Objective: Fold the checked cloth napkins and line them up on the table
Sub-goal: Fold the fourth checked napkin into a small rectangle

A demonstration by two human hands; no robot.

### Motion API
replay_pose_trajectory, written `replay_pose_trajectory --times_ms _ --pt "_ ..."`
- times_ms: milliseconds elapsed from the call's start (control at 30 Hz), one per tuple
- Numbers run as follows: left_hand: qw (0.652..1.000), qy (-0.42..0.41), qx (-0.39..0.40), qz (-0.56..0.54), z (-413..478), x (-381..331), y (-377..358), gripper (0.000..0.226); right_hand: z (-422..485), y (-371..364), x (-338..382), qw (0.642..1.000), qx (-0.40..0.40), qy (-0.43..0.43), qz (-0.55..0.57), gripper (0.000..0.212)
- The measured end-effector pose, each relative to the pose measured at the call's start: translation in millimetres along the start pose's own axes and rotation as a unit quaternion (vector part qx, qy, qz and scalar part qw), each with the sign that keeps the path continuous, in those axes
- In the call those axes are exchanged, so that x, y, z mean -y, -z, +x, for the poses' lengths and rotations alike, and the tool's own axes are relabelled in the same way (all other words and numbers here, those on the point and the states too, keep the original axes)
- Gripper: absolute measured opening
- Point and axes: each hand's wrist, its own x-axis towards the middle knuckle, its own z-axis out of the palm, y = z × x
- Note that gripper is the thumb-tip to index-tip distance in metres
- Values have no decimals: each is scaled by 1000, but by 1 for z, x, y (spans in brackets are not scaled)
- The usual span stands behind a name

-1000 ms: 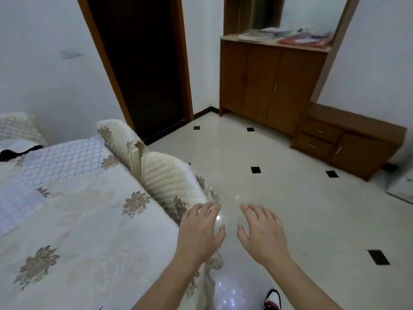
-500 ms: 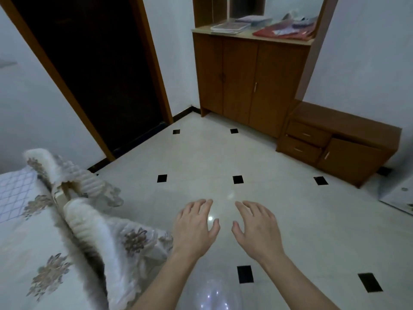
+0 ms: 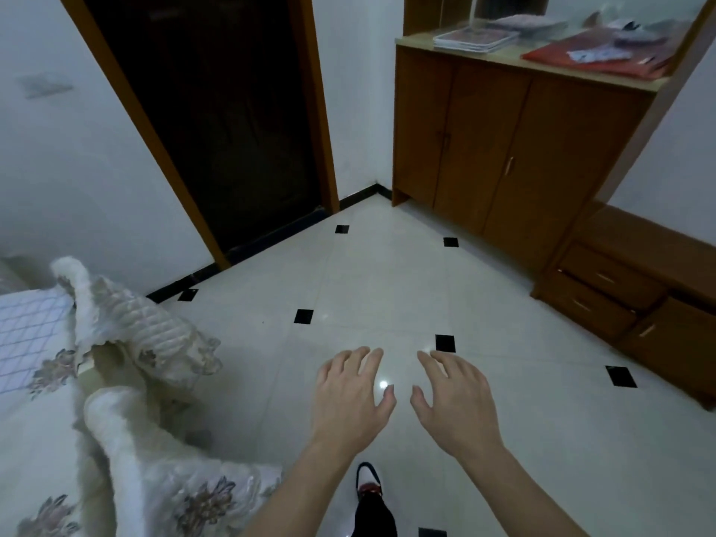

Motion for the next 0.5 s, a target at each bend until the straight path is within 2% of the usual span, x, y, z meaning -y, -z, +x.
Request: replay_pose_trajectory --times_ms 500 --pt "997 55 -37 -26 268 132 -26 57 306 -81 37 998 41 35 -41 52"
